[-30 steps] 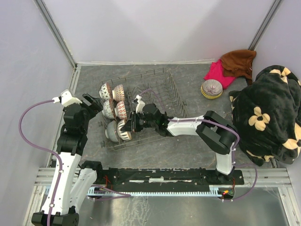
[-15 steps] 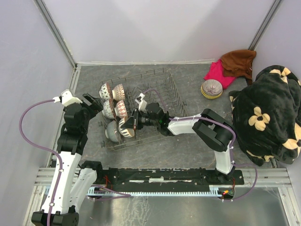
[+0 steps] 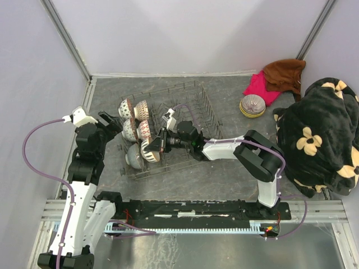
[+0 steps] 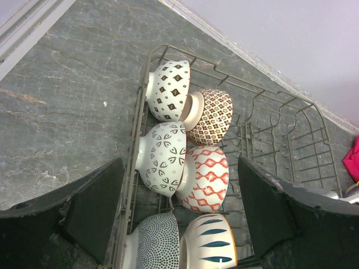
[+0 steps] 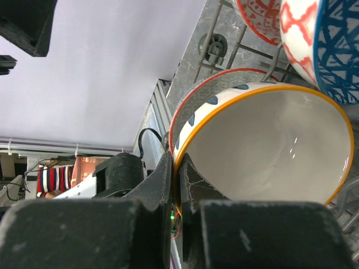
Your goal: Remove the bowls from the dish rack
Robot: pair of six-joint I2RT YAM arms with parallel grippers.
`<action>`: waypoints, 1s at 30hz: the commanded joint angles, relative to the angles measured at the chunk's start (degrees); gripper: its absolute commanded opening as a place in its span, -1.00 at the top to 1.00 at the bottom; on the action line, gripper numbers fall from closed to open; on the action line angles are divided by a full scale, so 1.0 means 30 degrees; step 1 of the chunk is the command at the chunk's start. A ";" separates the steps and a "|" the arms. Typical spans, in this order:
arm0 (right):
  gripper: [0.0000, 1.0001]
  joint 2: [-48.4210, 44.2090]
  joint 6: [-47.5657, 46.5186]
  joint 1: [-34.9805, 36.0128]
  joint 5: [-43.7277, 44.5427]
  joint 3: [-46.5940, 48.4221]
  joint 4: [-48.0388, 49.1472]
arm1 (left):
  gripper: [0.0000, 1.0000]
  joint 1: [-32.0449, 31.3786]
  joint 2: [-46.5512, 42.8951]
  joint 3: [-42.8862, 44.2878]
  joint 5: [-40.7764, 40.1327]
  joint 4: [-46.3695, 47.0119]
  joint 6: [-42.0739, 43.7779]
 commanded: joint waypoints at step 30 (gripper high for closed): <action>0.98 -0.4129 -1.6691 -0.8829 1.3802 1.7124 -2.6679 | -0.78 -0.0001 -0.0238 0.0532 0.0326 0.0724 -0.0475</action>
